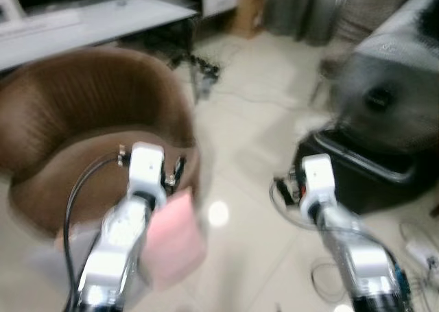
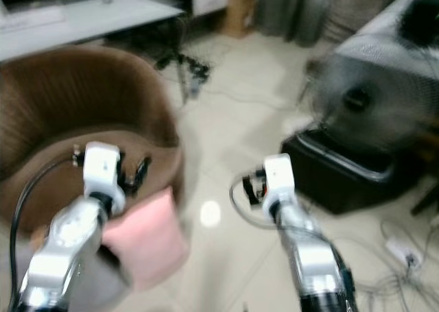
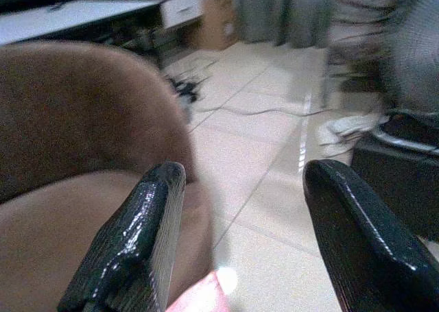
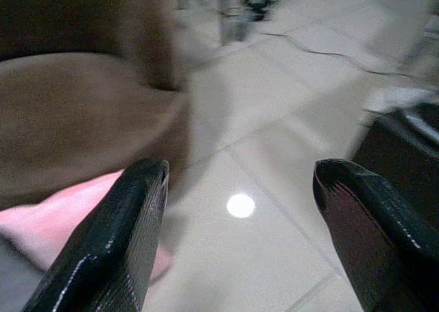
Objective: Move the pillow to the sofa from floor
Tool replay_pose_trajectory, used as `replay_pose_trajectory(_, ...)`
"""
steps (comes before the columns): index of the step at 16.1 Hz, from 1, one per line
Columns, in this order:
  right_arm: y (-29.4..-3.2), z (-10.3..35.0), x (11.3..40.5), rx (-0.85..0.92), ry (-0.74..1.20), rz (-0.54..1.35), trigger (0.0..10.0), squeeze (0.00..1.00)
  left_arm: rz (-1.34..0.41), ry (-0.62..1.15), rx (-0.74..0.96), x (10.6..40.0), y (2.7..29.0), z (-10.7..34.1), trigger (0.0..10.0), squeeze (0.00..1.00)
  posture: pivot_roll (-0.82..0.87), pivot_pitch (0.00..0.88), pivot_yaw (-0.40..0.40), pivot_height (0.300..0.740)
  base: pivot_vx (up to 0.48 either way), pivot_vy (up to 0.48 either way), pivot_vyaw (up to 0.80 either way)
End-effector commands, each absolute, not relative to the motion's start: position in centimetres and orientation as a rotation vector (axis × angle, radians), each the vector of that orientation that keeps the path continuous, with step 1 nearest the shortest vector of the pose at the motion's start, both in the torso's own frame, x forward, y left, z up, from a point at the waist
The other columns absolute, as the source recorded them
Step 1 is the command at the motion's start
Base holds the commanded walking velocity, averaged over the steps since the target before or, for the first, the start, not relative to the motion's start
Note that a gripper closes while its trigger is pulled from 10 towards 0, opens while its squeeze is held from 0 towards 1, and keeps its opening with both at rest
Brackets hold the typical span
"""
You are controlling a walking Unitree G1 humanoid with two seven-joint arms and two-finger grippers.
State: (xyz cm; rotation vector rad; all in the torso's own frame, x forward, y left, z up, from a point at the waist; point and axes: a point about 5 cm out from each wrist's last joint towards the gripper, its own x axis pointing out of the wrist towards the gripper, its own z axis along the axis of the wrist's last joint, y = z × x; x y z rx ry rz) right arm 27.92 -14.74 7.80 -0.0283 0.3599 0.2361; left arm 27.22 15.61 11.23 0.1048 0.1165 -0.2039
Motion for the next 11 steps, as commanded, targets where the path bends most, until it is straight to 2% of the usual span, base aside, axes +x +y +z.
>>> replay_pose_trajectory(1,-14.93,8.08,28.09,-0.042,0.358,0.229,10.0,0.00,-0.216,0.115,0.113,27.26,15.39,11.45,10.0,0.00,0.04,0.000,0.030,0.740,0.000,0.000,0.80)
replay_pose_trajectory(6,-15.00,8.05,28.13,-0.043,0.364,0.224,10.0,0.00,-0.211,0.118,0.112,27.19,15.41,11.40,10.0,0.00,0.05,0.000,0.022,0.740,0.000,0.000,0.80)
replay_pose_trajectory(11,-15.35,7.66,28.09,-0.007,0.392,0.195,10.0,0.00,-0.213,0.122,0.115,27.16,15.40,11.38,10.0,0.00,0.05,0.000,0.020,0.740,-0.051,0.000,0.00)
